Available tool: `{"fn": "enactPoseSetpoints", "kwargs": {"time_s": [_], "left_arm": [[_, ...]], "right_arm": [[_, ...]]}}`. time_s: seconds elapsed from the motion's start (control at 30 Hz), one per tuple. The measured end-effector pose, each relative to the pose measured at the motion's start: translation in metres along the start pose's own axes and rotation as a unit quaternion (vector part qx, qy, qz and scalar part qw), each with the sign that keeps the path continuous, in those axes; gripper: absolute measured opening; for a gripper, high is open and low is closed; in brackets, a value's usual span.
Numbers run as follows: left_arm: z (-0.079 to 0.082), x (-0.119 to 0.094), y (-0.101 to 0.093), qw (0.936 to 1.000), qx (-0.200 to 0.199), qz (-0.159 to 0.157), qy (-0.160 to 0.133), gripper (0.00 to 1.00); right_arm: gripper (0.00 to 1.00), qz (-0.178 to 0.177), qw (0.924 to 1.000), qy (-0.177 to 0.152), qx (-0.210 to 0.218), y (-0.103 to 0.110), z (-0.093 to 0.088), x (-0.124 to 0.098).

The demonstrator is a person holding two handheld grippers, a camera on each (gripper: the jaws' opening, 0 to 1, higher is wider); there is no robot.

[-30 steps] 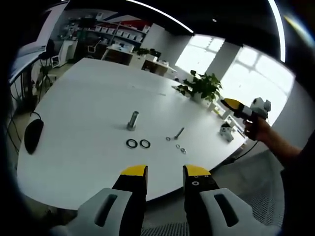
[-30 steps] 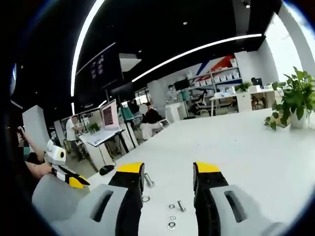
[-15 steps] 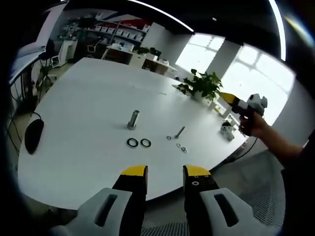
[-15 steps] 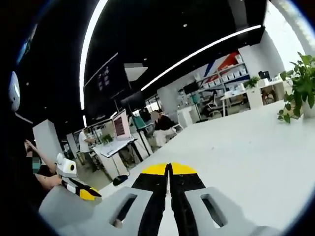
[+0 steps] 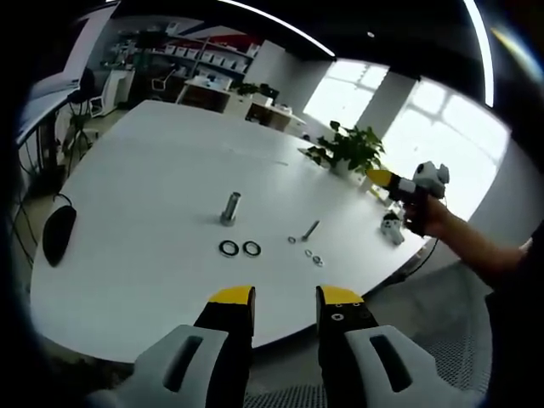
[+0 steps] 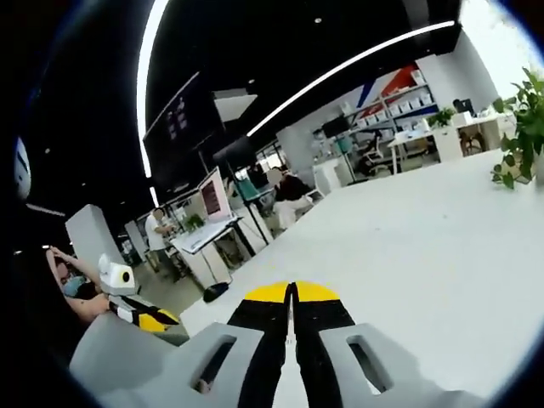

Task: Place the washer onto the threaded stud by aligning its center hole with the stud, sliding it down to the base, and recovering from edge contact or off-axis alignment until the washer reaches the visible bottom stop.

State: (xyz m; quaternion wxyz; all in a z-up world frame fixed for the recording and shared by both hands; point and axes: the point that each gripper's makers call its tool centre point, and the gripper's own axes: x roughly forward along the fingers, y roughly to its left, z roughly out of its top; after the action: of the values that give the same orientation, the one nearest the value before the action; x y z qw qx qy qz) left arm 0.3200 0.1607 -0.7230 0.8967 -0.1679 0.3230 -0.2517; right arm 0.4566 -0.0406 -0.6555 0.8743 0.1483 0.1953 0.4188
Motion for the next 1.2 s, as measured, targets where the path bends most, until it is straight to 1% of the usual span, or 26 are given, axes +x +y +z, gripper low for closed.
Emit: {"fn": "enactPoseSetpoints", "kwargs": {"time_s": [0.03, 0.07, 0.13, 0.2, 0.27, 0.3, 0.4, 0.47, 0.5, 0.6, 0.67, 0.7, 0.73, 0.77, 0.83, 0.87, 0.93, 0.97, 1.03, 1.07, 1.1, 1.13, 1.17, 1.2], "left_arm": [[0.0, 0.0, 0.0, 1.0, 0.0, 0.001, 0.0, 0.27], [0.0, 0.0, 0.001, 1.0, 0.001, 0.003, 0.001, 0.26], [0.0, 0.0, 0.001, 1.0, 0.001, 0.004, 0.001, 0.26], [0.0, 0.0, 0.002, 1.0, 0.001, 0.004, 0.0, 0.26], [0.0, 0.0, 0.002, 1.0, 0.002, 0.004, -0.001, 0.26], [0.0, 0.0, 0.001, 1.0, 0.002, 0.003, -0.001, 0.26], [0.0, 0.0, 0.001, 1.0, 0.002, 0.003, 0.0, 0.26], [0.001, 0.0, 0.001, 1.0, 0.001, 0.003, -0.001, 0.26], [0.001, 0.0, 0.001, 1.0, 0.0, 0.003, -0.001, 0.26], [0.0, 0.0, 0.001, 1.0, 0.001, 0.003, 0.0, 0.26], [0.0, 0.0, 0.001, 1.0, 0.002, 0.003, 0.002, 0.26], [0.0, 0.0, 0.001, 1.0, 0.002, 0.003, 0.002, 0.26], [0.0, 0.0, 0.001, 1.0, 0.002, 0.003, 0.001, 0.26], [0.0, 0.0, 0.001, 1.0, 0.001, 0.003, 0.0, 0.26], [0.0, 0.0, 0.001, 1.0, 0.0, 0.003, 0.0, 0.26], [0.0, 0.0, 0.001, 1.0, 0.001, 0.004, 0.0, 0.26], [0.0, 0.0, 0.001, 1.0, 0.001, 0.003, 0.0, 0.26], [0.001, 0.0, 0.001, 1.0, 0.002, 0.003, -0.001, 0.26], [0.001, 0.0, 0.001, 1.0, 0.001, 0.003, -0.001, 0.26], [0.001, 0.0, 0.001, 1.0, 0.001, 0.003, -0.001, 0.26], [0.001, 0.0, 0.001, 1.0, 0.001, 0.003, -0.002, 0.26], [0.001, 0.0, 0.001, 1.0, 0.001, 0.003, -0.002, 0.26], [0.001, 0.0, 0.001, 1.0, 0.001, 0.003, -0.002, 0.26], [0.001, 0.0, 0.001, 1.0, 0.002, 0.003, -0.002, 0.26]], "right_arm": [[0.03, 0.003, 0.9996, 0.024, -0.017, 0.001, -0.008, 0.004], [0.03, -0.009, 0.9988, 0.039, -0.029, -0.001, -0.013, 0.005], [0.03, -0.05, 0.9952, 0.066, -0.052, -0.011, -0.021, 0.008], [0.03, -0.049, 0.9917, 0.085, -0.084, -0.011, -0.026, 0.012], [0.03, -0.062, 0.9858, 0.115, -0.106, -0.016, -0.036, 0.013], [0.03, -0.061, 0.9822, 0.13, -0.121, -0.018, -0.042, 0.014], [0.03, -0.063, 0.9738, 0.164, -0.145, -0.021, -0.054, 0.017], [0.03, -0.064, 0.9656, 0.192, -0.163, -0.025, -0.065, 0.018], [0.03, -0.063, 0.9598, 0.202, -0.184, -0.025, -0.07, 0.02], [0.03, -0.047, 0.9499, 0.217, -0.22, -0.021, -0.078, 0.025], [0.03, -0.029, 0.9415, 0.214, -0.259, -0.018, -0.079, 0.029], [0.03, -0.02, 0.9366, 0.218, -0.273, -0.024, -0.082, 0.029], [0.03, -0.02, 0.9373, 0.228, -0.263, -0.025, -0.087, 0.029], [0.03, -0.015, 0.9361, 0.242, -0.255, -0.025, -0.092, 0.03], [0.03, -0.012, 0.93, 0.262, -0.257, -0.028, -0.102, 0.03], [0.03, -0.006, 0.9259, 0.279, -0.254, -0.03, -0.11, 0.029], [0.03, 0.0, 0.9248, 0.295, -0.241, -0.03, -0.12, 0.029], [0.03, -0.001, 0.9223, 0.299, -0.244, -0.032, -0.124, 0.029], [0.03, -0.003, 0.9132, 0.324, -0.248, -0.035, -0.132, 0.024], [0.03, -0.001, 0.9151, 0.319, -0.246, -0.036, -0.132, 0.027], [0.03, -0.001, 0.9153, 0.326, -0.236, -0.035, -0.135, 0.026], [0.03, -0.001, 0.914, 0.339, -0.223, -0.036, -0.14, 0.025], [0.03, -0.001, 0.9078, 0.354, -0.225, -0.038, -0.146, 0.023], [0.03, -0.007, 0.9039, 0.365, -0.222, -0.041, -0.15, 0.022]]}}
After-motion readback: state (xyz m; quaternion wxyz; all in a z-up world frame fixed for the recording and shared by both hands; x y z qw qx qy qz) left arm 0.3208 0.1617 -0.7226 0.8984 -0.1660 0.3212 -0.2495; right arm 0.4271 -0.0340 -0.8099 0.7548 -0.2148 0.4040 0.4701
